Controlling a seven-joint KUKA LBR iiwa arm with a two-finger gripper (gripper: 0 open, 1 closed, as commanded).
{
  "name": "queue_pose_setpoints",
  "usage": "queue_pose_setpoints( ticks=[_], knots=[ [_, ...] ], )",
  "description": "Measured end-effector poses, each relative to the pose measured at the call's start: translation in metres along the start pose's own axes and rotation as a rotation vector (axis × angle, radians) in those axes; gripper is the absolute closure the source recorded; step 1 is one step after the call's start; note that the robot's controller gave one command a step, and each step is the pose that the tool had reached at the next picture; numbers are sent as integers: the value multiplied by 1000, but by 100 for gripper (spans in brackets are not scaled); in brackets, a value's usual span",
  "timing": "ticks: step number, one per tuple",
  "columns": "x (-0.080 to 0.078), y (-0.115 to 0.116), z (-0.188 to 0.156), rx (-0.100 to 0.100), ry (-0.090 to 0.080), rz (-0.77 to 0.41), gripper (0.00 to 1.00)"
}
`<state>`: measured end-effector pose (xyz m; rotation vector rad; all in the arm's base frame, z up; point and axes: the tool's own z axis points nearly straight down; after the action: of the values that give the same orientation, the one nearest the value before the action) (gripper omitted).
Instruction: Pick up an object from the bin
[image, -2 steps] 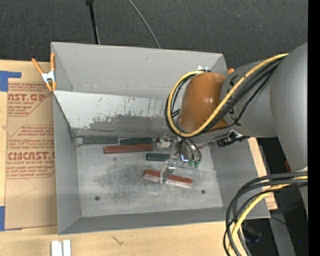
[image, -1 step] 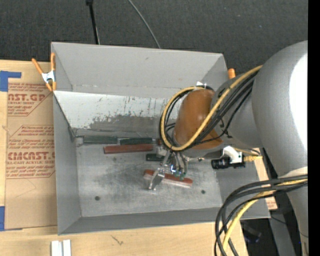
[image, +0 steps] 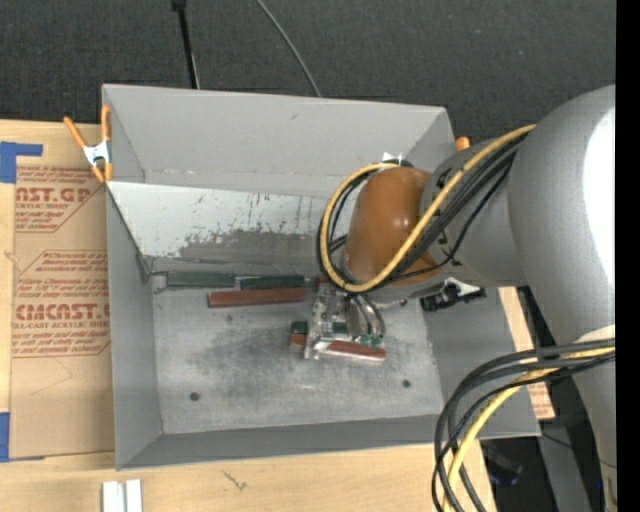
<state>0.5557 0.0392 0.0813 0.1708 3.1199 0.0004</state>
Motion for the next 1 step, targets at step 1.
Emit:
queue_pose_setpoints(
  ticks=[1],
  knots=[
    [0, 0, 0, 0, 0, 1, 100]
  ],
)
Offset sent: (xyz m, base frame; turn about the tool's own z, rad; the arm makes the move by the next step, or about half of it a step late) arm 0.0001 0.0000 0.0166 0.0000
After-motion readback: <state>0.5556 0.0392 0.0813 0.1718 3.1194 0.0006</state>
